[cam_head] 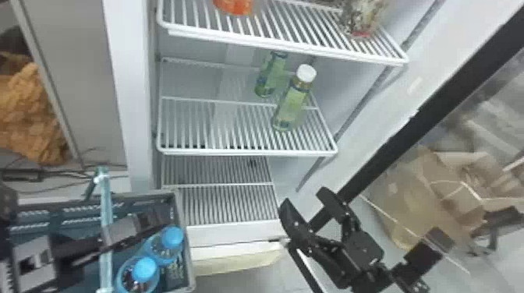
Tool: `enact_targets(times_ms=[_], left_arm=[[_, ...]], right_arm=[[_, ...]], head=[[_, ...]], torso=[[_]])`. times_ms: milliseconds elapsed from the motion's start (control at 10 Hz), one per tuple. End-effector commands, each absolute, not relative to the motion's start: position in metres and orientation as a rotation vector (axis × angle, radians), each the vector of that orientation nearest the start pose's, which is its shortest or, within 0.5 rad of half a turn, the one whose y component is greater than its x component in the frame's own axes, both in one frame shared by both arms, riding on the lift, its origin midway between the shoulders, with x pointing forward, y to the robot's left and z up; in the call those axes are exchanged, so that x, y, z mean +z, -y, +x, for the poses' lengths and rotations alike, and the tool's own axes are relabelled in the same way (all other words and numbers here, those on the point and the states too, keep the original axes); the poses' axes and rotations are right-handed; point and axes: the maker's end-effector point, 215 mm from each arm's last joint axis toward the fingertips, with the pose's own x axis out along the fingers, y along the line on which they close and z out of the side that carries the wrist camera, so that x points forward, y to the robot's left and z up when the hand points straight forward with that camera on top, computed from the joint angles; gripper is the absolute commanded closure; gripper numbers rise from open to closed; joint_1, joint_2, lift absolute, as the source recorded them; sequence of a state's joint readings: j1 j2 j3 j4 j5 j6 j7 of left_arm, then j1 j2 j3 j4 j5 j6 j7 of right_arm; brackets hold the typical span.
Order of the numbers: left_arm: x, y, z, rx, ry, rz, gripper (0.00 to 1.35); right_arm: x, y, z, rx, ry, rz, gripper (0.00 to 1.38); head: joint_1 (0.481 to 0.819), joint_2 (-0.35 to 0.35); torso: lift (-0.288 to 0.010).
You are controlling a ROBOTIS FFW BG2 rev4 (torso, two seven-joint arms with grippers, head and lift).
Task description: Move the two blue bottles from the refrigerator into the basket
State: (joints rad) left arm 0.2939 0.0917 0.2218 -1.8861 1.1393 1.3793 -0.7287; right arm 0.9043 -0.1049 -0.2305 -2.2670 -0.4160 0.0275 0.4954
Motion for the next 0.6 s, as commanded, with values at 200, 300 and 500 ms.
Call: enact_targets(times_ms=[200,300,500], left_arm=[[-0.342,-0.049,0.298,-1.12,-0.777,-1.315,1.2],[-0.342,-0.049,0.298,-1.119,-0.779,-1.317,1.2],[-0.345,-0.05,0.296,-1.111,-0.785,-1.32,1.2]], right_arm=[[-0.318,0.249,0.288,0.333,-0.17,0.132,0.16],[-0.317,0.257,0.283,0.314,-0.18,0.115,0.16],[-0.311,0.267,0.275,0.293,-0.19,0.088,0.16]], head=[[0.695,-0.35],[0.695,-0.35],[0.695,-0.35]], torso=[[-0.22],[-0.22],[-0.22]])
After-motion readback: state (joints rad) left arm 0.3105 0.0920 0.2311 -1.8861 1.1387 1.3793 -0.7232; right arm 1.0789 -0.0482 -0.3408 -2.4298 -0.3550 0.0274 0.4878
